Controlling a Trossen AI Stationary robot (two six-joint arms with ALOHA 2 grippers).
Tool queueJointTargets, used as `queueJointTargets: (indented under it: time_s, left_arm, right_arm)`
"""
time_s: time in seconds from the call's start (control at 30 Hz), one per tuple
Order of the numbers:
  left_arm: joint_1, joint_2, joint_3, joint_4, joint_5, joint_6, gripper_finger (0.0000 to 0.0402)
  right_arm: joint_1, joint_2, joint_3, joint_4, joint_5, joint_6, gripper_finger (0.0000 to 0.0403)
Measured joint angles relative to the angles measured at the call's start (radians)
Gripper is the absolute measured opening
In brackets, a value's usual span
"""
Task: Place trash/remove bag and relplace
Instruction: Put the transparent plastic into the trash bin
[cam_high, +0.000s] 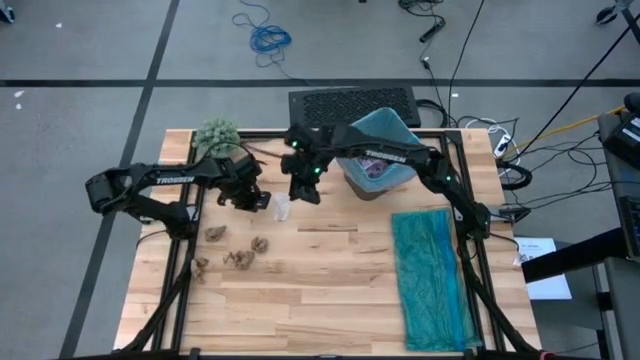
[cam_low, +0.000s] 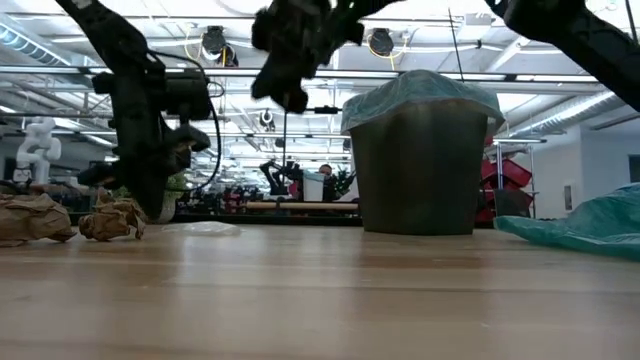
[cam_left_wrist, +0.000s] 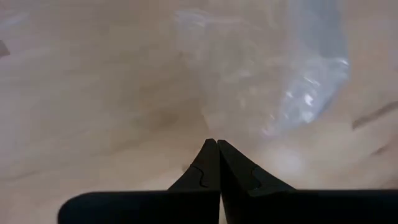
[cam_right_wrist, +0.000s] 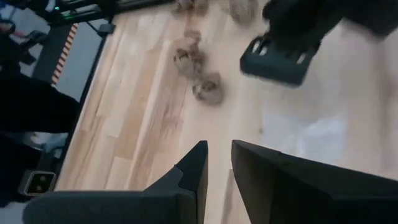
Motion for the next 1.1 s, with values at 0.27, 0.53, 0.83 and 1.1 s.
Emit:
queueJointTargets:
  time_s: [0.27,0.53,0.83,1.1]
  left_arm:
    - [0.017,0.061,-0.03,0.077,0.015,0.0,0.0]
    - [0.015,0.086,-0.03,0.121,0.028,0.001,0.0]
    - [0.016,0.086,-0.032,0.135,0.031,0.01,0.0]
    - [0.016,0.086,-0.032,0.149,0.046,0.011,0.0]
  right_arm:
    - [0.016,0.106,-0.033,0.016,0.05,0.279,0.0063]
    - [0.018,0.178,-0.033,0.099,0.087,0.404,0.0072]
    - [0.103,0.191,-0.033,0.142,0.335,0.034,0.017]
    - [0.144,0.219,-0.033,0.283,0.521,0.025,0.0233]
